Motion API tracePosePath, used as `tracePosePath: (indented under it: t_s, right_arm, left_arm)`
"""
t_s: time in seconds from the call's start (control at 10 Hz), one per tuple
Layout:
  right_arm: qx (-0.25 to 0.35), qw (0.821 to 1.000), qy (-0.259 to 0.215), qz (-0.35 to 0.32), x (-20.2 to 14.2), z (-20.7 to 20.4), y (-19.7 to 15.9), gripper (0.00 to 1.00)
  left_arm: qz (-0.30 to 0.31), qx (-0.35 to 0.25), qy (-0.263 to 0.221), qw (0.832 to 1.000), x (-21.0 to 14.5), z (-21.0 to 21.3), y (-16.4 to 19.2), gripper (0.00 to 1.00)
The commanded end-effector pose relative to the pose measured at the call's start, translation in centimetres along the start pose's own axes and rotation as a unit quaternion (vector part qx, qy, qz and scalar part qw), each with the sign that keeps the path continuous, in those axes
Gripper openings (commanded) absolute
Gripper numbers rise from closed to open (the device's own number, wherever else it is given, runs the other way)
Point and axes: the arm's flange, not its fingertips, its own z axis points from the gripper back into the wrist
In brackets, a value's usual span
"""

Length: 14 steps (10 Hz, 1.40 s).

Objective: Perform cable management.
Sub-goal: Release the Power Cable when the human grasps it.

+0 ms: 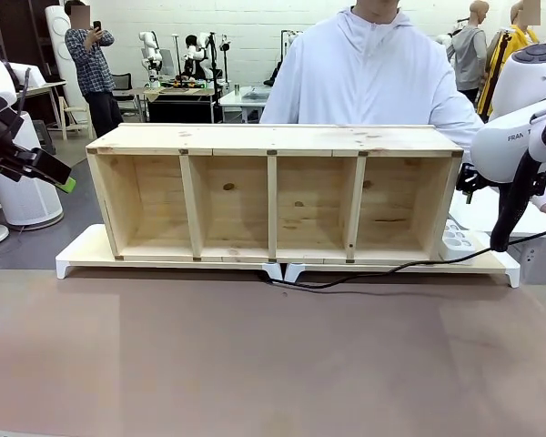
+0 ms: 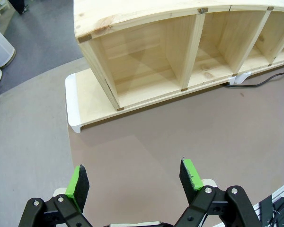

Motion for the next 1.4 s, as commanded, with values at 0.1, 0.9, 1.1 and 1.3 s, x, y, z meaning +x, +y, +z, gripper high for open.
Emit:
tracePosePath:
  t_s: [0.1,0.9,1.1,1.3]
  right_arm:
    - [0.004,1.000,-0.003,0.005,-0.18,0.24,0.72,1.00]
    - [0.004,1.000,-0.003,0.005,-0.18,0.24,0.72,1.00]
    - [0.004,1.000,-0.003,0.005,-0.18,0.24,0.72,1.00]
    - [0.004,1.000,-0.003,0.005,-0.18,0.24,0.72,1.00]
  left_arm:
    - [0.001,0.002,-0.005,1.000,0.15,-0.14,0.03,1.00]
    - [0.001,0.002,-0.005,1.000,0.15,-0.14,0.03,1.00]
    - [0.001,0.002,-0.005,1.000,0.15,-0.14,0.03,1.00]
    - [0.001,0.002,-0.005,1.000,0.15,-0.14,0.03,1.00]
